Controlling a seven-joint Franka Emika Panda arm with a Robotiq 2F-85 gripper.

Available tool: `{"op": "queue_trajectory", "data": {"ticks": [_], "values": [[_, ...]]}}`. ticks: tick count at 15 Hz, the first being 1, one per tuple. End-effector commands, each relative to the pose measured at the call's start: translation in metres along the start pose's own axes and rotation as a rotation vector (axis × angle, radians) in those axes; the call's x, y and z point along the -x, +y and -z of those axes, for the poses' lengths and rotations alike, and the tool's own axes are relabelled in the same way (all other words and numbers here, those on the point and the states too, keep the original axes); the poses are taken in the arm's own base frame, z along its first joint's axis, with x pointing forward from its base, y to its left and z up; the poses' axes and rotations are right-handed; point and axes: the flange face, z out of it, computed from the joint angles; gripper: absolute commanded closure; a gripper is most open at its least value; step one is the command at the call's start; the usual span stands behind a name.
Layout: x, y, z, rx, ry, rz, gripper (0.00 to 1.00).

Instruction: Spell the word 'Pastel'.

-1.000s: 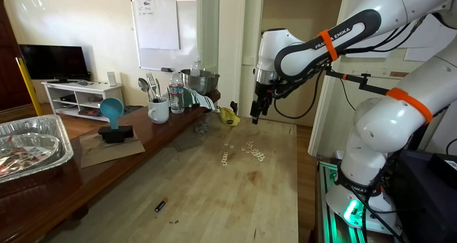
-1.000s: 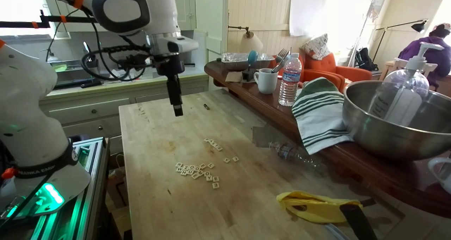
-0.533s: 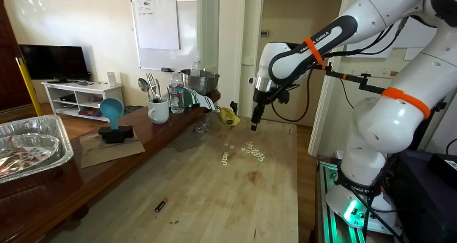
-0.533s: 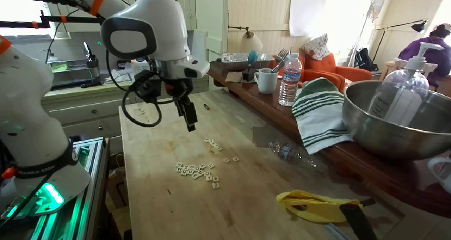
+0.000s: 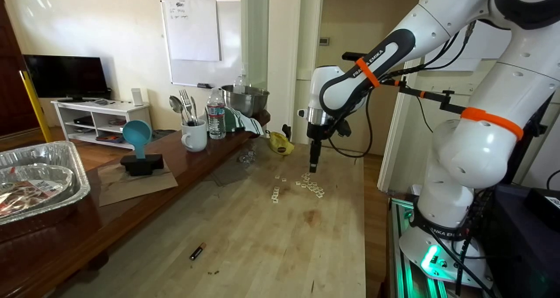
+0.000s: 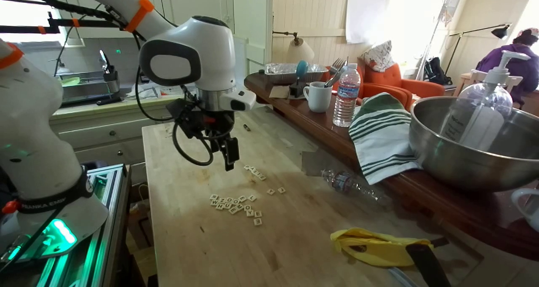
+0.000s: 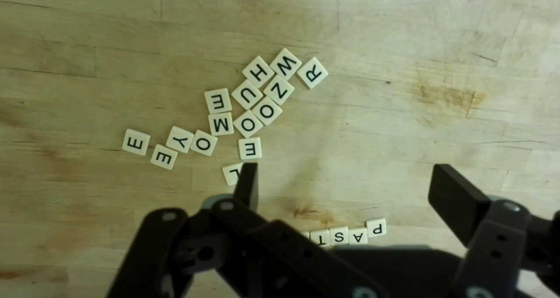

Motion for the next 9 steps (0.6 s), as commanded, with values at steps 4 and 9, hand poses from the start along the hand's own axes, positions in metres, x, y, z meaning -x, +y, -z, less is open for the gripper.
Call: {"op": "queue_trajectory", "data": {"ticks": [4,9], "values": [[0.002,0.009,-0.004,0.035,0.021,-0.033,0.0],[0.002,0.035,-0.018,0.069,0.111,-0.05,0.0]]}}
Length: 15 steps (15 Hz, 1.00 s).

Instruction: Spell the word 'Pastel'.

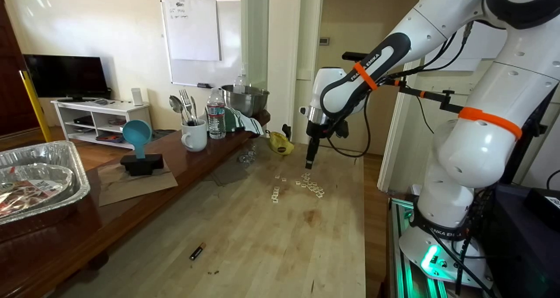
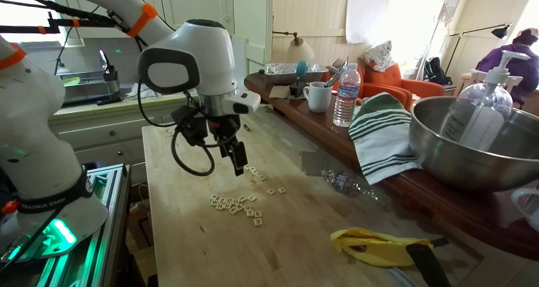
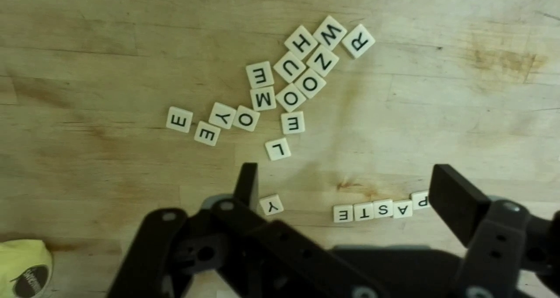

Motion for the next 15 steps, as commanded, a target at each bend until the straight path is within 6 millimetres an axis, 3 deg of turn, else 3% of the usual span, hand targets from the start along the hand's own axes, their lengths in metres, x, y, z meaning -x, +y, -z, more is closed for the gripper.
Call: {"op": "queue_trajectory", "data": {"ticks": [1,2,3,5,11,13,15], "values": [[0.002,0.015,-0.02,0.016,0.03,0.003,0.0],[0.003,0.017,-0.024,0.014,0.036,0.012,0.0],[0.004,0.018,-0.028,0.012,0.036,0.017,0.25],[0.004,0.021,-0.036,0.0,0.037,0.041,0.34],[0.004,0.028,-0.057,-0.01,0.037,0.112,0.82],[0.002,0.032,-0.062,-0.001,0.05,0.142,0.96],[-0.001,0.034,-0.066,0.005,0.065,0.169,1.0]]}}
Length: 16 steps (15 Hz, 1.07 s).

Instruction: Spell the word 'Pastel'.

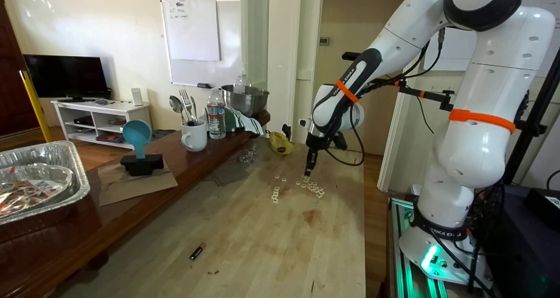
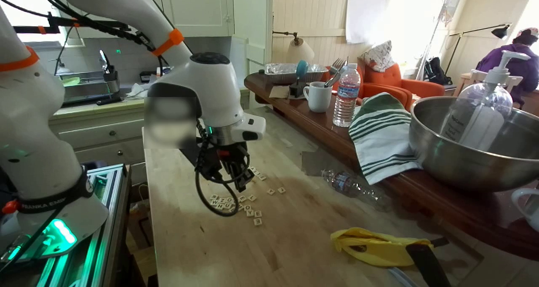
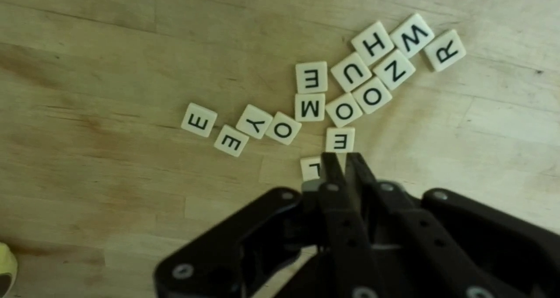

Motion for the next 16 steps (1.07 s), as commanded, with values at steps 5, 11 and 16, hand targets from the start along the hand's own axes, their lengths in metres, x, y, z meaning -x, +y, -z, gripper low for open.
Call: {"op": "queue_trajectory", "data": {"ticks": [5,11,16], "values": [[-0.016,0.01,-0.024,-0.011,0.02,0.122,1.0],[-0.016,0.01,-0.022,-0.015,0.016,0.115,0.99],[-0.016,0.01,-0.023,-0.015,0.015,0.117,1.0]]}}
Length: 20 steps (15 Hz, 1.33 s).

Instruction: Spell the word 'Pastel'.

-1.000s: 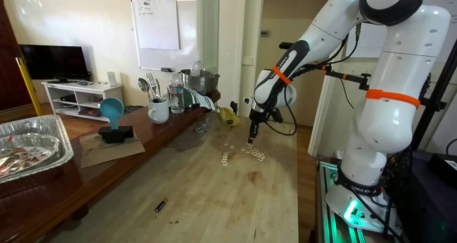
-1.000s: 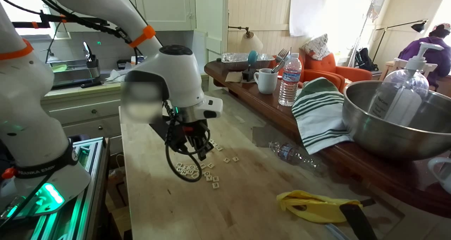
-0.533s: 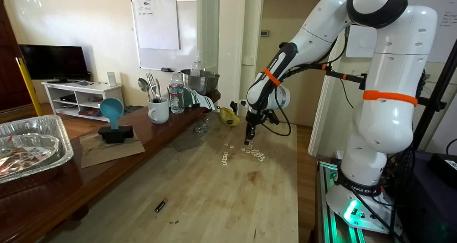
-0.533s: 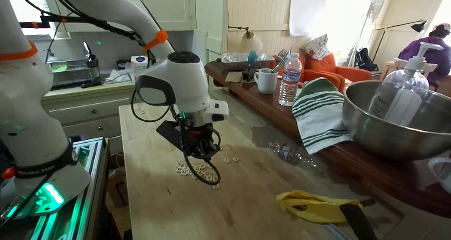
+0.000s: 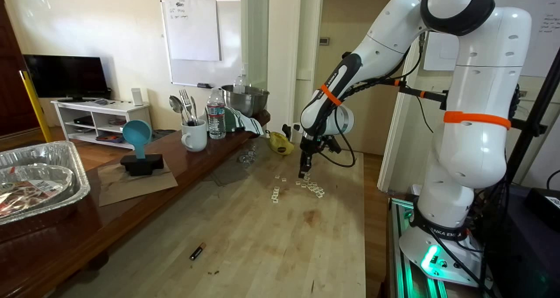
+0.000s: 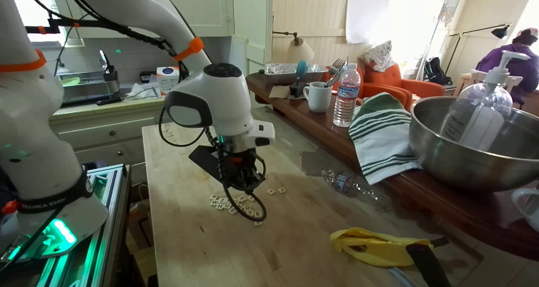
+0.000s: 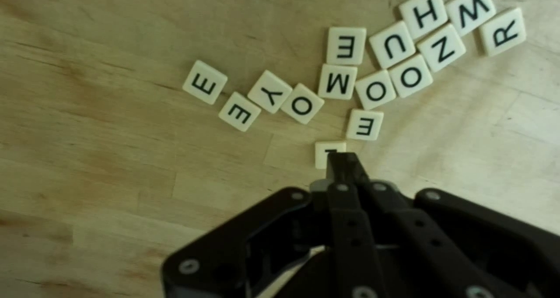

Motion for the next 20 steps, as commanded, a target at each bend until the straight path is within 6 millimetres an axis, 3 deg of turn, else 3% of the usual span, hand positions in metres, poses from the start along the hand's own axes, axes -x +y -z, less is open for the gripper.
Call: {"op": "queue_trajectory", "data": {"ticks": [1,20], "values": [[-0.001,0.001,-0.001,0.006,0.001,-0.002,1.0],[-0.007,0.009,-0.025,-0.014,0.002,0.045,1.0]]}}
